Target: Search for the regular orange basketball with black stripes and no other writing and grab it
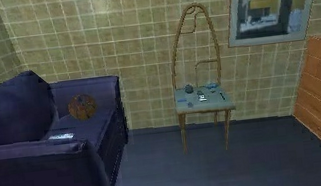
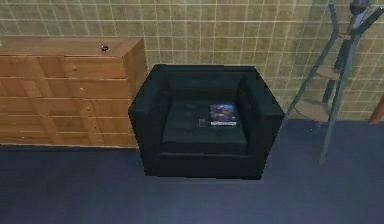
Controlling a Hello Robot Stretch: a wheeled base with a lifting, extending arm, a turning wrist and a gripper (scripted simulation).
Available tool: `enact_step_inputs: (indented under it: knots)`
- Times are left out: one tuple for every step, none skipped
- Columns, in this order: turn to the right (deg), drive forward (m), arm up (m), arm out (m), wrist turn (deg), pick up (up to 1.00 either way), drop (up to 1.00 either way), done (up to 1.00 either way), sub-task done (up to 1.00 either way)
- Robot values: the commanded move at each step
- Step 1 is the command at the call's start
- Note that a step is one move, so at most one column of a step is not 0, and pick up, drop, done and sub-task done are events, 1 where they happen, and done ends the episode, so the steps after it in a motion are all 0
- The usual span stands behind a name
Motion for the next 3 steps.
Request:
enact_step_inputs:
  knots:
    - [0.0,0.5,0.0,0.0,0.0,0.0,0.0,0.0,0.0]
    - [-45.0,0.0,0.0,0.0,0.0,0.0,0.0,0.0,0.0]
    - [-45.0,0.0,0.0,0.0,0.0,0.0,0.0,0.0,0.0]
